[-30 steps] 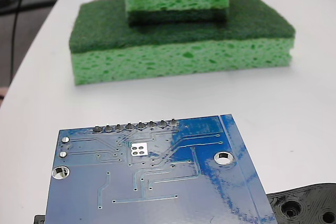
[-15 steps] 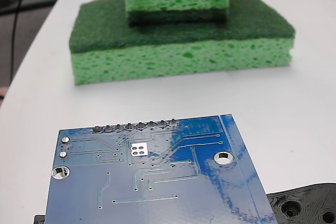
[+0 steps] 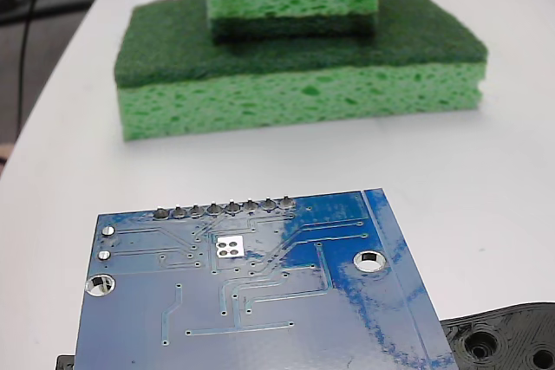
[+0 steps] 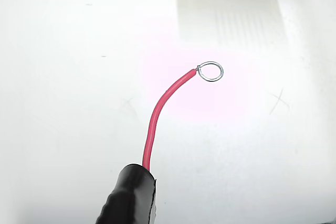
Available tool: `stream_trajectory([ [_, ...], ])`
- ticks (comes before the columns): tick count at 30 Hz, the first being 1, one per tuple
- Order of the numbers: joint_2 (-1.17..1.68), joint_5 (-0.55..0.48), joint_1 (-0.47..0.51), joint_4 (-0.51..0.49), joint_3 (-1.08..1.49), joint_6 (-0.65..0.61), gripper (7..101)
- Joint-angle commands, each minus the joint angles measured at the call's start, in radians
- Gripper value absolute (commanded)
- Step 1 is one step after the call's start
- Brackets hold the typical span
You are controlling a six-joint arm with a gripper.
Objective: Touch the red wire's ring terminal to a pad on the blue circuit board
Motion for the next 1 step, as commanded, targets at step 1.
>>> stream_trajectory([
  [1, 0.002, 0.002, 0.000, -0.003, -0.005, 0.000, 100.3],
])
